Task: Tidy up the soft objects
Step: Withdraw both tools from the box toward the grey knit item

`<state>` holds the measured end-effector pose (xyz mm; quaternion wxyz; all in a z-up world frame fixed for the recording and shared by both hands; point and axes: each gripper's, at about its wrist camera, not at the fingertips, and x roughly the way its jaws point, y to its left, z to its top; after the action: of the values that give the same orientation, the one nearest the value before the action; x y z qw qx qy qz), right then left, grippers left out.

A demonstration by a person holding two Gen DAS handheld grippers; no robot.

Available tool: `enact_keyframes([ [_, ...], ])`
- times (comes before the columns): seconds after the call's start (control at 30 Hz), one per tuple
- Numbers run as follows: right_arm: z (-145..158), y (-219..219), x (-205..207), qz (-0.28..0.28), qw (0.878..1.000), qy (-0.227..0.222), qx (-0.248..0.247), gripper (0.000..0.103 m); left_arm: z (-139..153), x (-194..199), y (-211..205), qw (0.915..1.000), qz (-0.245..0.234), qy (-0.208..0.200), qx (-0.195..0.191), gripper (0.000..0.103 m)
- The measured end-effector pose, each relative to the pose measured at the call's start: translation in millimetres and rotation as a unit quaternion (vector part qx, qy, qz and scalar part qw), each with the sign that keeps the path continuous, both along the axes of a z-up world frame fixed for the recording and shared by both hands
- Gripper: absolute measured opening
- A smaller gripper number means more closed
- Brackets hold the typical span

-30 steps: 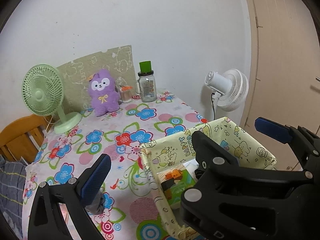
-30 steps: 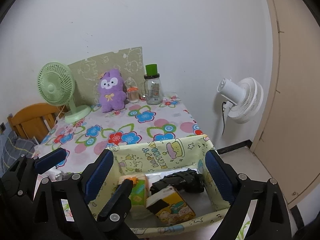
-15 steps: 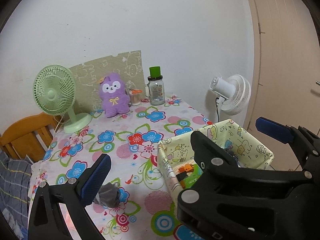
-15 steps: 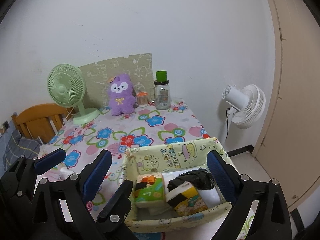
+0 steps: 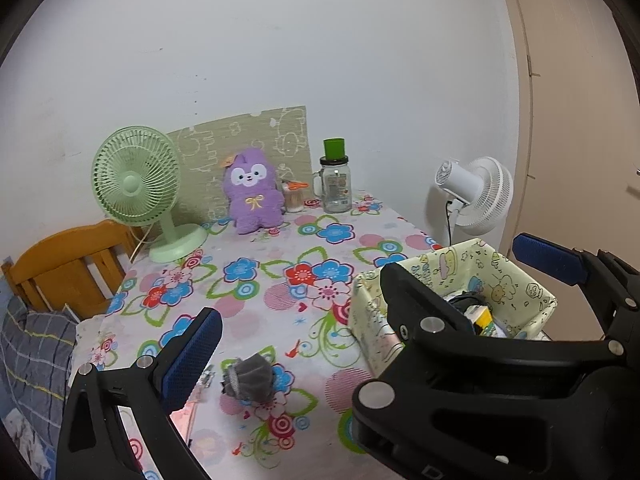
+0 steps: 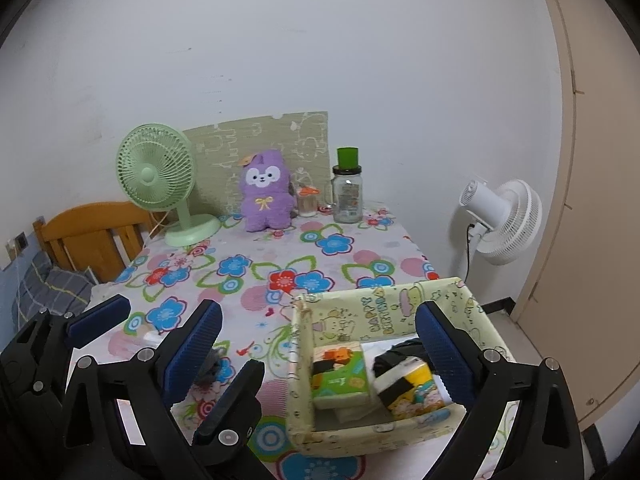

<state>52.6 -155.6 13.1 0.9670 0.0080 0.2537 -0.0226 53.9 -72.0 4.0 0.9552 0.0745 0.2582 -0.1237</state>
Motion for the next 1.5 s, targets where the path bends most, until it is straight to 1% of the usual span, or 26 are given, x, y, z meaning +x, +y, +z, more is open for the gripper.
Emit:
enact_keyframes([
  [0.3,-4.5,25.8,1.3,0.021,1.000,-0.001,0.002,0.099,-4.0,-1.3,26.2,0.9998,0.021,0.000,0.004,0.103],
  [0.43,-7.6,39.8,-0.1,0.020,1.000,-0.016,-0.005,0.099,-7.6,-2.0,38.4,0.9993,0.034,-0.005,0.012,0.103],
  [0.6,-10.6,53.5,1.1,0.030,0.999,-0.021,-0.006,0.099,-10.9,-2.5,53.2,0.9989,0.045,-0.008,0.011,0.103],
  [0.83,-21.0,71.0,11.6,0.049,0.999,0.004,0.002,0.099,-18.7,1.5,71.4,0.9983,0.057,0.006,0.009,0.103],
  [1.03,-31.3,85.7,20.9,0.057,0.998,0.024,-0.005,0.099,-29.4,7.7,86.1,0.9975,0.067,0.023,-0.001,0.103],
  [1.2,-41.3,94.1,26.6,0.059,0.998,0.028,-0.003,0.099,-38.0,13.7,94.7,0.9969,0.073,0.030,0.006,0.103],
  [1.5,-60.2,105.8,42.8,0.066,0.996,0.057,0.009,0.099,-52.4,24.6,106.2,0.9960,0.076,0.042,0.019,0.103],
])
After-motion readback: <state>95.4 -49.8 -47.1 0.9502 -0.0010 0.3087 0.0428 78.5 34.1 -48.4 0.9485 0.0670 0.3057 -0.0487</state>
